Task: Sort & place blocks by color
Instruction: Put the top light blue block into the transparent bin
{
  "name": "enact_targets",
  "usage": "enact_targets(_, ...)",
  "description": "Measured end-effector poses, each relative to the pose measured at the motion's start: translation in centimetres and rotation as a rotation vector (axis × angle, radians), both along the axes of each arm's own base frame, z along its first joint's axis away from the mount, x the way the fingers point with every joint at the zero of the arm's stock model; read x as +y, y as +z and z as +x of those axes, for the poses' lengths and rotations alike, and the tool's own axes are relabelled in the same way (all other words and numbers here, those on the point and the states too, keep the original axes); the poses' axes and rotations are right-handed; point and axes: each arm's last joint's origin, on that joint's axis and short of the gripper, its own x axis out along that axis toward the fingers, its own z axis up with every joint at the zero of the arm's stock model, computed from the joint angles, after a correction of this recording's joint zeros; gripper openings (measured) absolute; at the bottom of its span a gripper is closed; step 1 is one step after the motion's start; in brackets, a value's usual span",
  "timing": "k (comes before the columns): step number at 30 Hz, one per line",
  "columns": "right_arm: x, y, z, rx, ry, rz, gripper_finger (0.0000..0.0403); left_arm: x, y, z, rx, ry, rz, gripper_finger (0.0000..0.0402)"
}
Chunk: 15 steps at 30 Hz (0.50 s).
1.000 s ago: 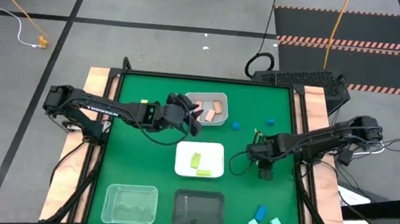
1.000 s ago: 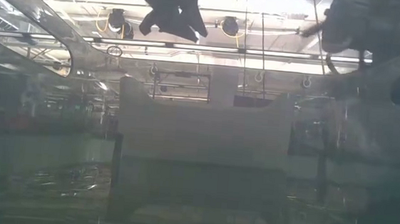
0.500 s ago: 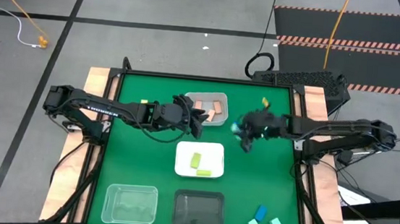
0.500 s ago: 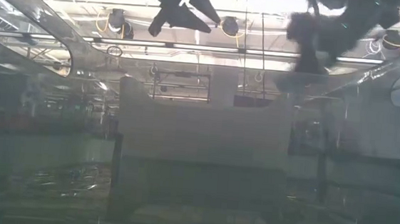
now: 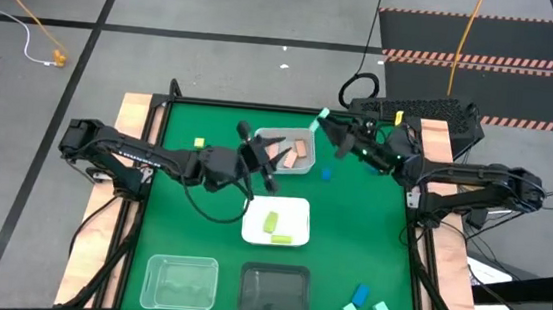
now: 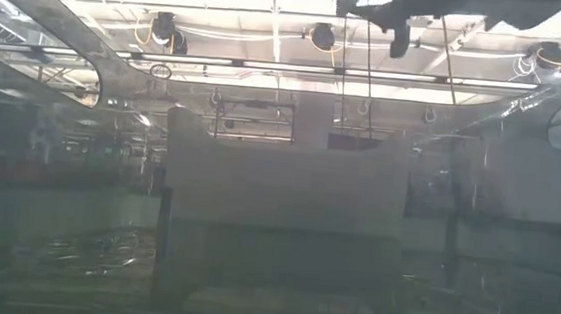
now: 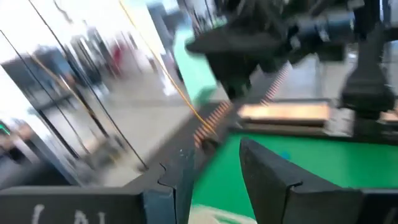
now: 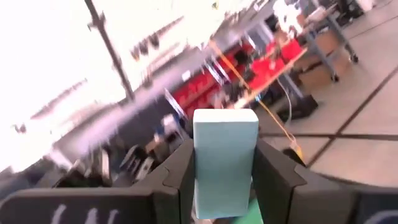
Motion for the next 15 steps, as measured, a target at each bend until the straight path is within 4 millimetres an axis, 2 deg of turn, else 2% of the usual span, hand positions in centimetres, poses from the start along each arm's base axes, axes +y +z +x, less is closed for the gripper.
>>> enact_targets(3,-0.2,0.1,0.6,-0.106,0.011,0.032,0.0106,0.6,0.8,0.0,-0.029,0.022,0.083,0.0129)
enact_targets(8,-0.4,-0.4,1.8,-0.232,0.042,0.078,0.0106,1.7,1.6,-0.1,-0.081,0.056,0.124,0.0129)
enact_targets(15,-0.6,-1.6,2.9,-0.254,0.072,0.148,0.0106,1.9,1.7,0.1,-0.097,-0.058,0.132,0.0129)
